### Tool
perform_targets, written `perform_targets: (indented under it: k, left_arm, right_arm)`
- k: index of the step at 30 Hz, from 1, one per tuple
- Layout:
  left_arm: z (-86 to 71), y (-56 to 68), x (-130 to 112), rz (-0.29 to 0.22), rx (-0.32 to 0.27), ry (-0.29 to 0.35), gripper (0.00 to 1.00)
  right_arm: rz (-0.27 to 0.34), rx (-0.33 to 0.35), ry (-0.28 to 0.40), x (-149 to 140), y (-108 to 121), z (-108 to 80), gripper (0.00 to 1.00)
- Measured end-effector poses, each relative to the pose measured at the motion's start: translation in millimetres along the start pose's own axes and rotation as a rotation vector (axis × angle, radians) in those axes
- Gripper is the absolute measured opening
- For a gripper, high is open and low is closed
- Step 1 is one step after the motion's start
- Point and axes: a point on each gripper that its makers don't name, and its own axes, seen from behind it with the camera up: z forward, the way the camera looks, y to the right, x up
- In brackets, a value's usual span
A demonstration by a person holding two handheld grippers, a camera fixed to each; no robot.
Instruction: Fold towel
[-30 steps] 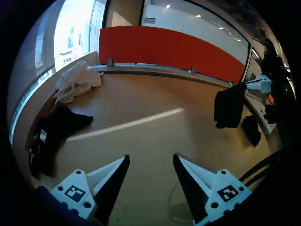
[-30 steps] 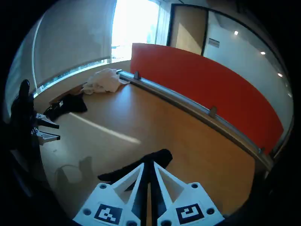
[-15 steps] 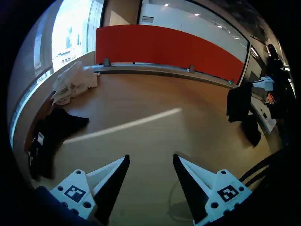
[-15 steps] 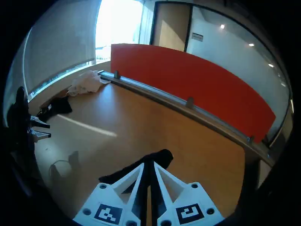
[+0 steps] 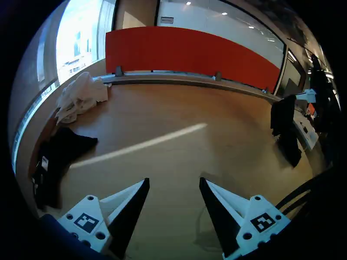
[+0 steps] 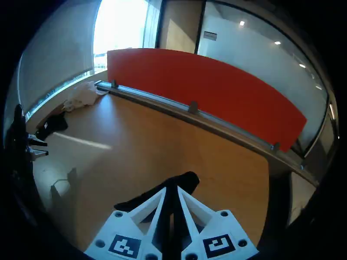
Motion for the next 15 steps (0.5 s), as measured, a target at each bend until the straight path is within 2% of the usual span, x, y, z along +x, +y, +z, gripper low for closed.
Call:
perform_targets:
  k: [8, 15]
  left_arm:
    - [2.9, 5.9, 3.1, 0.016, -0.002, -0.006, 0.85]
    - [4.0, 12.4, 4.1, 0.023, -0.007, -0.009, 0.85]
  right_arm:
    - [0.023, -0.049, -0.029, -18.5, 35.9, -9.6, 0.03]
    - [0.050, -0.071, -0.047, -35.9, 51.6, -17.0, 0.03]
